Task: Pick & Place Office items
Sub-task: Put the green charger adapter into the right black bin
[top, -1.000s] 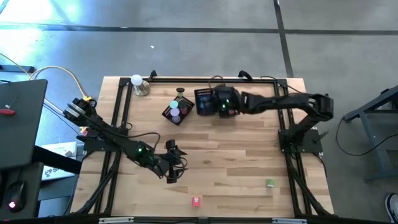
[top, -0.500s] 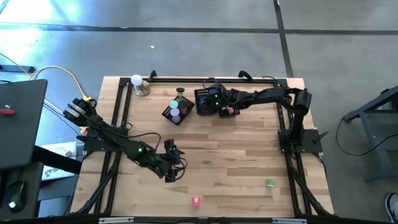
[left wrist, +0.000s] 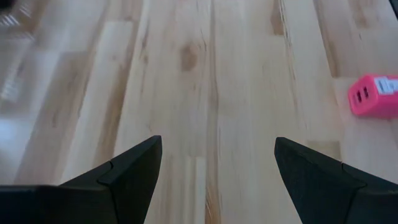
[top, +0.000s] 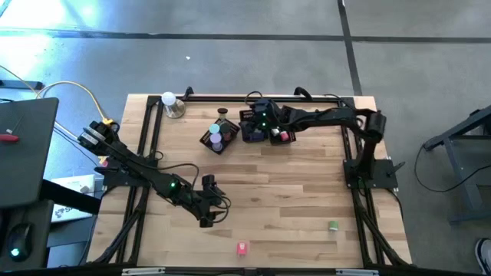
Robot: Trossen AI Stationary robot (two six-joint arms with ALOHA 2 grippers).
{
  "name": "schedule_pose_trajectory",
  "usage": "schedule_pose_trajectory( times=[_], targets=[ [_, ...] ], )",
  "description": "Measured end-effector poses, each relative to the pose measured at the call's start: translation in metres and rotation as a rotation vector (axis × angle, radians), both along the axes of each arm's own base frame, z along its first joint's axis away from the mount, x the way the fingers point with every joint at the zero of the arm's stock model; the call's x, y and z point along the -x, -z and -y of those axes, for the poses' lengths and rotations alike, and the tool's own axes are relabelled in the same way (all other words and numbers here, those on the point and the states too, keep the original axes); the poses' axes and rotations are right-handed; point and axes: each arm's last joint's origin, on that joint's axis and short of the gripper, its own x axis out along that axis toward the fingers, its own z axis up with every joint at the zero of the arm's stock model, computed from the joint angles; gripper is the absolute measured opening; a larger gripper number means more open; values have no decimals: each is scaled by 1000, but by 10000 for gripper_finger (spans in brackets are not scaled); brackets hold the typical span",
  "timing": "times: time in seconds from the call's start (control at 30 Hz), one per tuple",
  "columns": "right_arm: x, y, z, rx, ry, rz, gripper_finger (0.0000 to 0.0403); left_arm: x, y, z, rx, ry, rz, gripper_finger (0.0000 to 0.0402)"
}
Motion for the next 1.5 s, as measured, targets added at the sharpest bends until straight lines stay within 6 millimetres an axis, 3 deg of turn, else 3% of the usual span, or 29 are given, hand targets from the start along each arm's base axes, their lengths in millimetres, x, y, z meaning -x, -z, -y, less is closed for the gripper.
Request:
schedule_pose_trajectory(
  times=[0.23,0.43,0.57,0.83,0.97,1.1,1.27,1.5],
  targets=[
    [19,-56,-40,38,-108,16,209,4,3,4,71,38,-61,305],
    [47,-94,-106,68,-222,-47,196,9,3,13,79,64,-64,305],
    [56,-100,-160,116,-287,-79,193,11,3,16,96,65,-59,305],
    [98,-108,-255,546,-2,-84,193,11,1,19,119,65,-45,305],
    [121,-108,-293,633,10,-22,193,11,1,19,118,66,-44,305],
    [132,-108,-315,612,-102,9,193,10,1,18,90,85,-41,305],
    [133,-115,-330,651,-254,35,193,7,1,13,83,73,-39,305],
    [130,-123,-332,676,-217,88,207,5,1,9,83,56,-38,305]
  ],
)
